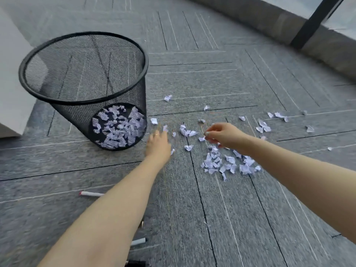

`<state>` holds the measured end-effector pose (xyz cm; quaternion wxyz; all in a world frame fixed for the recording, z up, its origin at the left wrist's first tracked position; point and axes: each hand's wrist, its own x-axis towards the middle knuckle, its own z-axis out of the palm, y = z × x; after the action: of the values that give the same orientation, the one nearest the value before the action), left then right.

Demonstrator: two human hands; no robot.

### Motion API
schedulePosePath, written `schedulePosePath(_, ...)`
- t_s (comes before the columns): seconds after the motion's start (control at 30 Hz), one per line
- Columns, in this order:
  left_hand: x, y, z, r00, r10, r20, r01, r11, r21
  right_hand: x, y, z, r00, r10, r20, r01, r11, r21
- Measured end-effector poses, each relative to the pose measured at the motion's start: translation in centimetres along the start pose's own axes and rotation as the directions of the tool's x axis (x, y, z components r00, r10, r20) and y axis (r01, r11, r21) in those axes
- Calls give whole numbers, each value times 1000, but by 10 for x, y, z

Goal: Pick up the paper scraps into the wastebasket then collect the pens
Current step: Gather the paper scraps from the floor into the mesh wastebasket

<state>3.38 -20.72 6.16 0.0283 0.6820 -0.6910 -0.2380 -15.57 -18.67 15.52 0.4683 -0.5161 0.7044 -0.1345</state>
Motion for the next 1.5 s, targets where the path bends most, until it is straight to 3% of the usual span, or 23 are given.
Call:
schedulePosePath(0.07,3,-20,12,986,-108,124,104,994,36,-4,25,-3,999,29,14,-28,999,-20)
schedulePosePath(0.13,8,-35,20,977,-138,162,133,990,40,-7,46,-4,998,59,8,-59,998,-18)
schedulePosePath(0.3,6,-35,47,971,5,239,25,992,-122,-9,85,6,989,139,49,-140,990,14)
schedulePosePath(0.37,2,-21,59,985,36,171,-5,984,-176,-10,95,13,985,156,68,-157,987,15)
schedulePosePath(0.5,4,-3,69,997,-32,-75,13,970,-242,-14,108,27,975,168,144,-173,985,24)
schedulePosePath(0.63,6,-8,72,993,-4,-120,-25,972,-235,-14,122,29,969,152,193,-151,988,-18)
schedulePosePath(0.8,11,9,60,969,-34,-245,-38,958,-284,-8,139,29,989,144,41,-149,979,138)
schedulePosePath(0.9,19,38,64,976,20,-217,-79,959,-270,-12,148,33,992,124,-33,-118,983,139)
schedulePosePath(1.03,21,59,78,986,154,-61,-143,978,154,-17,159,36,997,73,-7,-72,991,117)
schedulePosePath(1.13,24,59,89,985,168,37,-171,929,328,-21,164,32,998,40,-52,-32,990,135)
schedulePosePath(1.23,23,58,94,980,195,44,-200,939,279,-22,172,26,971,-52,-233,44,998,-42)
schedulePosePath(1.33,17,63,93,992,127,-10,-125,985,115,-16,189,26,917,-117,-382,42,979,-200)
schedulePosePath(1.43,4,81,95,988,157,-6,-157,988,-14,-7,208,28,908,-85,-410,-32,962,-272)
schedulePosePath(1.5,-5,95,102,976,207,66,-208,978,4,-2,218,30,914,-64,-401,-66,951,-301)
